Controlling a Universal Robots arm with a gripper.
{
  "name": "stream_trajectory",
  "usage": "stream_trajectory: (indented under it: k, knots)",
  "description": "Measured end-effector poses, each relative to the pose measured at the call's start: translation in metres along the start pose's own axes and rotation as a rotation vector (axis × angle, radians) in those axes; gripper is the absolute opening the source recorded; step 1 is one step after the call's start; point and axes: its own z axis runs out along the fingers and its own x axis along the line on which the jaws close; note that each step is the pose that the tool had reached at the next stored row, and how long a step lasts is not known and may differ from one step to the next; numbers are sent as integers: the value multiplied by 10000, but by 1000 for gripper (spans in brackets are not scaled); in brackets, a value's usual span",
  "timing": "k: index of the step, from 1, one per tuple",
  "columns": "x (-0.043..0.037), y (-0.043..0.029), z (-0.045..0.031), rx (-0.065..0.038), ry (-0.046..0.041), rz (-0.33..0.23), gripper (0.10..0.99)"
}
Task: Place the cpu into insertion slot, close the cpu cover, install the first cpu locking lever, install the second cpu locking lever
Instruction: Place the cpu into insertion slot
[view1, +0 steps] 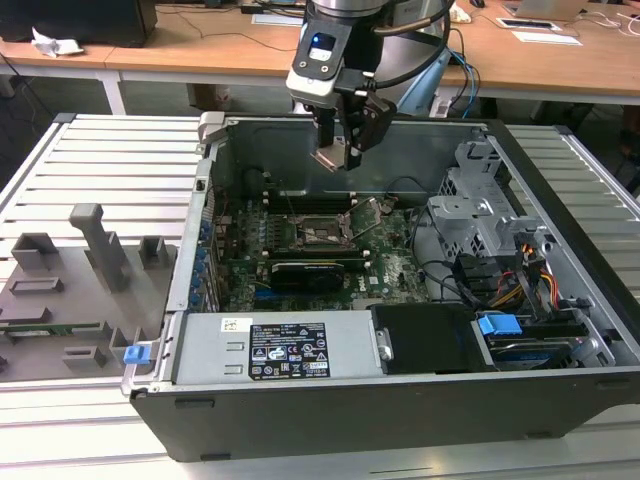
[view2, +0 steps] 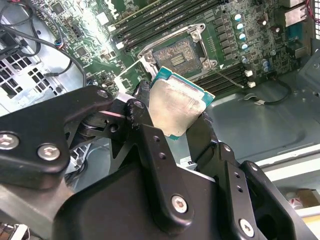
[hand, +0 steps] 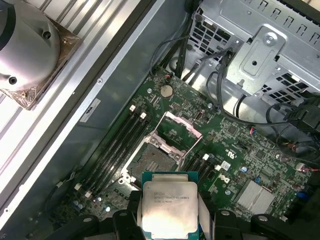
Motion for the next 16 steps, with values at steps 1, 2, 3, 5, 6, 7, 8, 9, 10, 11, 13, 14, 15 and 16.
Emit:
stream_trajectory:
  k: [1, 2, 3, 5, 6, 7, 8, 9, 10, 11, 13, 14, 15, 16]
  knots:
    - [0, 0, 1, 0, -2, 27, 537]
    - [0, 0, 2, -1, -4, 51, 537]
    - [0, 0, 4, -1, -9, 103, 537]
    - [0, -1, 11, 1, -23, 174, 537]
    - [0, -2, 20, 5, -42, 298, 537]
    - [0, -3, 34, 2, -66, 539, 537]
    - [-1, -4, 47, -4, -91, 818, 537]
    - [-1, -5, 56, -7, -107, 1007, 537]
    - [-1, -6, 64, -9, -120, 1162, 537]
    - [-1, -7, 75, -7, -129, 1284, 537]
    - [-2, -8, 85, -7, -135, 1368, 537]
    - [-2, -8, 89, -7, -139, 1414, 537]
    - [-2, -8, 93, -7, -142, 1450, 537]
    - [-2, -9, 98, -8, -144, 1484, 537]
